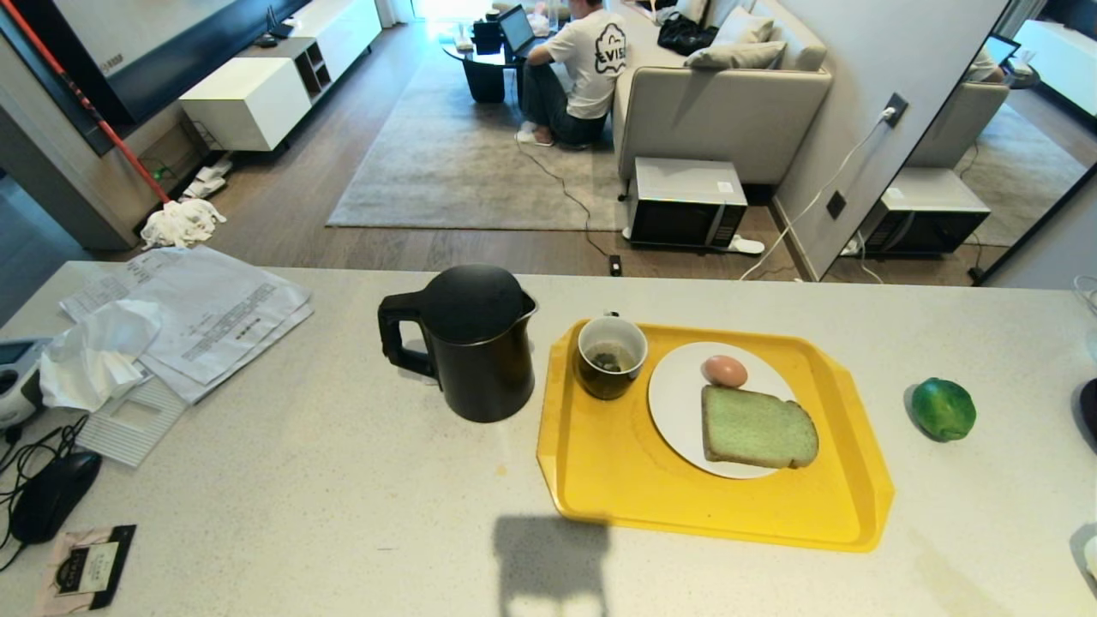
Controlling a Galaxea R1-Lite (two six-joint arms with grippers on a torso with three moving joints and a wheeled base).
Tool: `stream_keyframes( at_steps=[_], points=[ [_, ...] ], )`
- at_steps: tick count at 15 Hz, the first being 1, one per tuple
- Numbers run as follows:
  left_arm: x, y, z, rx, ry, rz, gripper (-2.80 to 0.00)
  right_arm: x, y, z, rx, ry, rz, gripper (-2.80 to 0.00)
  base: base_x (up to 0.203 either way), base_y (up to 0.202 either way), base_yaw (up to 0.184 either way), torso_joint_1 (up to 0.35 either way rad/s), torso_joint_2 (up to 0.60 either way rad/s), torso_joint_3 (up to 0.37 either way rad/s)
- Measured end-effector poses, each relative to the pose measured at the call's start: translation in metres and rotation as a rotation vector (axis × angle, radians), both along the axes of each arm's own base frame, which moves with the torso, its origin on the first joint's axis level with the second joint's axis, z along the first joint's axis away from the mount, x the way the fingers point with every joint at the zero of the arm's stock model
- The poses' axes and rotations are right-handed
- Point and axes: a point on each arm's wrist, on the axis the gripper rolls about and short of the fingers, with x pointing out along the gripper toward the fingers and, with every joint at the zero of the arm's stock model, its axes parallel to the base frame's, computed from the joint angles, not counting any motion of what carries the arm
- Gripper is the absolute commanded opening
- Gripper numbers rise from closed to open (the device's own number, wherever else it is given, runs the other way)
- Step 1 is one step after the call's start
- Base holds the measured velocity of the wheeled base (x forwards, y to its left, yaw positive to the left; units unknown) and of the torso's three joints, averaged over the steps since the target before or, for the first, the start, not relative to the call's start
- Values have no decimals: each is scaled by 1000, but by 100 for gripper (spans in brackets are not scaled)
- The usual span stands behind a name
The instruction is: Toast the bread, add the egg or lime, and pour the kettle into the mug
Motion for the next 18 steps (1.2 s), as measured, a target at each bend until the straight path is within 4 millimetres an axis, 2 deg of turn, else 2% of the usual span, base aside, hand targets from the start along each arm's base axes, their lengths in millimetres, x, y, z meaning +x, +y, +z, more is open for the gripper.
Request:
stream_keyframes(
  at_steps=[18],
  points=[
    [0, 0, 0, 0, 0, 0, -280, 0, 0, 0, 0, 0, 0, -280, 0, 0, 0, -65, 126, 64]
  ],
)
